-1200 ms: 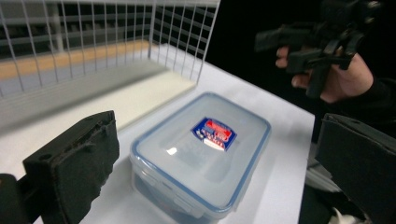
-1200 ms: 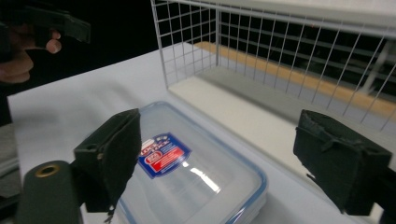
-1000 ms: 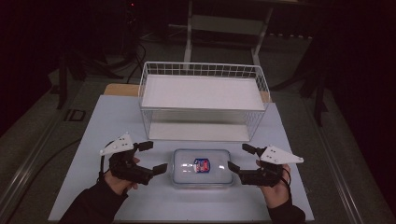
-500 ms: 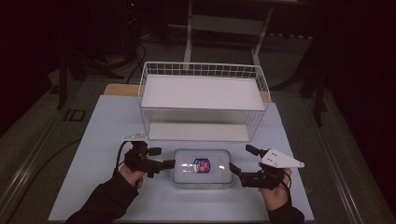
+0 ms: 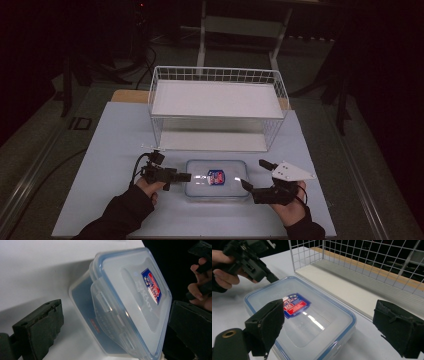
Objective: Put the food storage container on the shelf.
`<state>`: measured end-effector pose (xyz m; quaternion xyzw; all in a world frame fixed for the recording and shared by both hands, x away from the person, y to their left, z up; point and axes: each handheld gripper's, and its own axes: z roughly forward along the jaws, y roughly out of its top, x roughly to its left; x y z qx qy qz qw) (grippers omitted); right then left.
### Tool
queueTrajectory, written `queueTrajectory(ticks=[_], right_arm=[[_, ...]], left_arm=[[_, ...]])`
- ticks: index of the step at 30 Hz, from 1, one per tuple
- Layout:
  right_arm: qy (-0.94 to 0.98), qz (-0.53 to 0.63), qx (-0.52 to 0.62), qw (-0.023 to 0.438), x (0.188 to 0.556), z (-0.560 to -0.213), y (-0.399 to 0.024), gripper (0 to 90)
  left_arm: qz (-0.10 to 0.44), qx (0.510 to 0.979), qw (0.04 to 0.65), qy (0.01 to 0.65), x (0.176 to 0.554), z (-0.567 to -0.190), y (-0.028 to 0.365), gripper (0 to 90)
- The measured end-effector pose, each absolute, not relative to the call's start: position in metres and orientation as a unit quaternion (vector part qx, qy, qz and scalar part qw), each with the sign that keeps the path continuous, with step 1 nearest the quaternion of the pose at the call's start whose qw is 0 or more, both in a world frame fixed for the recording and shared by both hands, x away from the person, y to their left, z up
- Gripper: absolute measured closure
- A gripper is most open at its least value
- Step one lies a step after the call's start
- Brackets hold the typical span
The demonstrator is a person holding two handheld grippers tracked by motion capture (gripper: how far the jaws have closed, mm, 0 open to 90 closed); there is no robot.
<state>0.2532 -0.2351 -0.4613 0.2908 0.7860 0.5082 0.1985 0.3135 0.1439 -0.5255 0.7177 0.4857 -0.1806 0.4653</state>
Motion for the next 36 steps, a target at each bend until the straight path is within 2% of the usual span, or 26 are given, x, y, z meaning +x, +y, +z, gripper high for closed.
queueTrajectory(ticks=[5,6,7,9,11,12,23,25,34,36], right_arm=[[0.788,0.508,0.29,0.192,0.253,-0.462,-0.235,10.2],[0.789,0.506,0.29,0.192,0.253,-0.462,-0.235,10.2],[0.79,0.506,0.289,0.191,0.253,-0.462,-0.235,10.2],[0.791,0.504,0.289,0.192,0.253,-0.462,-0.235,10.2],[0.792,0.501,0.289,0.192,0.253,-0.462,-0.236,10.2],[0.793,0.5,0.293,0.188,0.254,-0.463,-0.237,10.2],[0.794,0.492,0.316,0.168,0.256,-0.468,-0.245,10.2],[0.791,0.494,0.334,0.138,0.261,-0.471,-0.249,10.2],[0.789,0.483,0.37,0.085,0.272,-0.479,-0.254,10.6],[0.785,0.478,0.391,0.049,0.279,-0.484,-0.256,13.1]], left_arm=[[-0.215,0.711,0.453,0.494,0.318,-0.534,0.141,8.0],[-0.22,0.709,0.452,0.495,0.318,-0.535,0.141,15.8],[-0.227,0.709,0.45,0.494,0.318,-0.536,0.141,18.1],[-0.242,0.702,0.458,0.488,0.319,-0.537,0.141,30.2],[-0.237,0.705,0.46,0.486,0.319,-0.534,0.144,34.5],[-0.234,0.702,0.465,0.486,0.319,-0.532,0.147,46.5],[-0.244,0.702,0.477,0.47,0.317,-0.529,0.155,54.6],[-0.239,0.708,0.476,0.464,0.314,-0.525,0.155,55.9],[-0.208,0.735,0.478,0.434,0.305,-0.516,0.153,57.1],[-0.205,0.739,0.479,0.428,0.303,-0.515,0.153,57.2]])
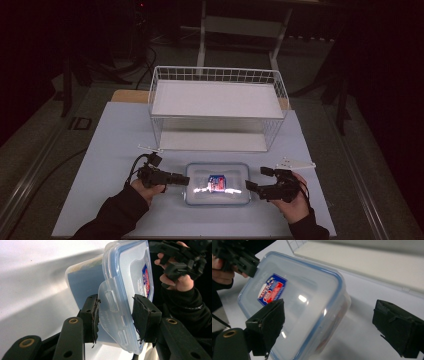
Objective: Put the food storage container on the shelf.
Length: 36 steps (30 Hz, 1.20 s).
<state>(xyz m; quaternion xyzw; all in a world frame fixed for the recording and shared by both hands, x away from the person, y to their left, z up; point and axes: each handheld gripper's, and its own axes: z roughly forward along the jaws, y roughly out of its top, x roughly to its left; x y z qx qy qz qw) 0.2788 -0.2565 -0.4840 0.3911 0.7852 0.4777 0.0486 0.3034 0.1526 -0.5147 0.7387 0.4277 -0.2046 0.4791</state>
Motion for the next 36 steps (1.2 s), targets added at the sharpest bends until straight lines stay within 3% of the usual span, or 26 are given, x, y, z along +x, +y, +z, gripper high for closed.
queueTrajectory(ticks=[8,9,10,11,15,17,36], right_arm=[[0.766,0.471,0.434,-0.058,0.296,-0.5,-0.262,16.8],[0.755,0.476,0.439,-0.101,0.298,-0.505,-0.264,21.9],[0.755,0.476,0.439,-0.101,0.298,-0.505,-0.264,21.9],[0.747,0.479,0.442,-0.132,0.3,-0.509,-0.267,29.8],[0.744,0.476,0.443,-0.15,0.3,-0.511,-0.269,38.7],[0.742,0.479,0.436,-0.172,0.3,-0.511,-0.27,50.4],[0.75,0.469,0.44,-0.156,0.293,-0.497,-0.265,55.2]], left_arm=[[-0.199,0.745,0.48,0.418,0.301,-0.513,0.153,57.9],[-0.193,0.75,0.479,0.414,0.299,-0.511,0.152,58.0],[-0.193,0.751,0.479,0.413,0.298,-0.511,0.152,58.0],[-0.192,0.75,0.48,0.413,0.297,-0.51,0.152,58.2],[-0.192,0.751,0.48,0.411,0.296,-0.51,0.152,58.4],[-0.192,0.75,0.48,0.411,0.296,-0.511,0.152,58.4],[-0.167,0.752,0.478,0.422,0.286,-0.503,0.148,58.3]])
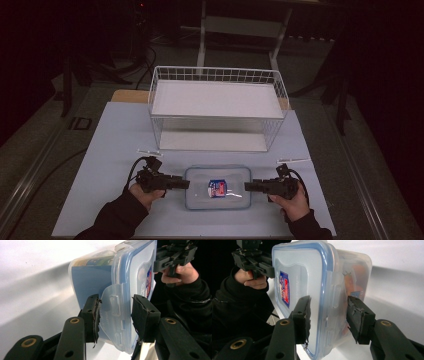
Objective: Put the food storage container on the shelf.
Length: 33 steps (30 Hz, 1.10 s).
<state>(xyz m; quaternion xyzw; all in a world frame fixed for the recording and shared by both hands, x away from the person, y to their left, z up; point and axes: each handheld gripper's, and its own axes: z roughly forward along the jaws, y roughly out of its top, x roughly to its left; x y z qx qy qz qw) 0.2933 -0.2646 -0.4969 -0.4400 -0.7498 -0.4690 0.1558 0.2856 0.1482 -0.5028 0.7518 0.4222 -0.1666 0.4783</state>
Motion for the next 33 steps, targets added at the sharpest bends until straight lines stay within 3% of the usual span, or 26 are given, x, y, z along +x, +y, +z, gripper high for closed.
queueTrajectory(ticks=[33], right_arm=[[-0.748,-0.508,-0.421,0.075,0.358,-0.484,-0.262,54.1]], left_arm=[[-0.071,0.751,0.508,0.416,0.345,-0.49,0.139,56.5]])
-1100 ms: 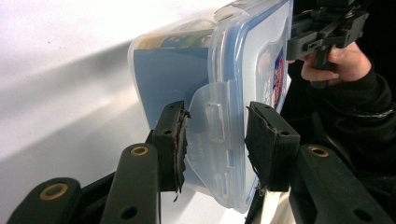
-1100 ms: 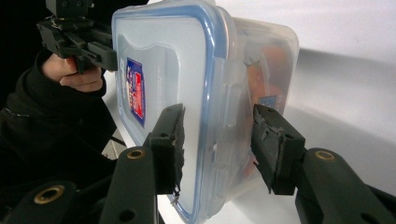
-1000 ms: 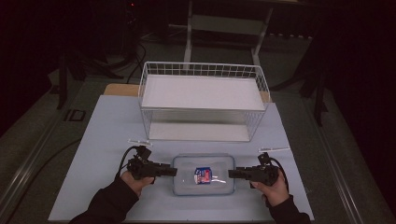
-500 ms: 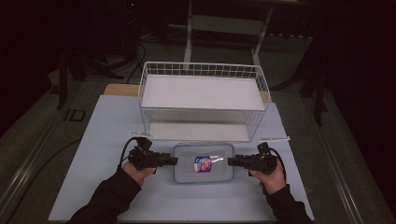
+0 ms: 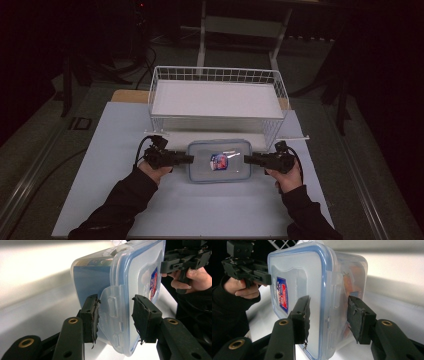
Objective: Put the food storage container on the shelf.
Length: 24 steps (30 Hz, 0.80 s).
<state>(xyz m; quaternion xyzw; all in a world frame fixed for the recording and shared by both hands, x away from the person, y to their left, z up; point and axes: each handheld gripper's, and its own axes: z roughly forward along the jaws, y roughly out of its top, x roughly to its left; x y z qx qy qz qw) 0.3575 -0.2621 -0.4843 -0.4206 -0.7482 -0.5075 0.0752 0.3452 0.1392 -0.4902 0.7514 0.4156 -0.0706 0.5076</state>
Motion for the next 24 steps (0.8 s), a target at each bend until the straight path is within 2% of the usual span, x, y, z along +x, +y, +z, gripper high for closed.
queueTrajectory(ticks=[8,11,24], right_arm=[[-0.737,-0.53,-0.416,0.052,0.38,-0.484,-0.266,54.0],[-0.734,-0.541,-0.41,0.04,0.383,-0.485,-0.265,54.0],[-0.722,-0.554,-0.415,0.012,0.398,-0.496,-0.261,52.7]], left_arm=[[-0.032,0.729,0.546,0.411,0.36,-0.497,0.136,56.4],[0.002,0.726,0.563,0.395,0.364,-0.496,0.138,56.0],[0.003,0.716,0.56,0.417,0.382,-0.502,0.133,55.3]])
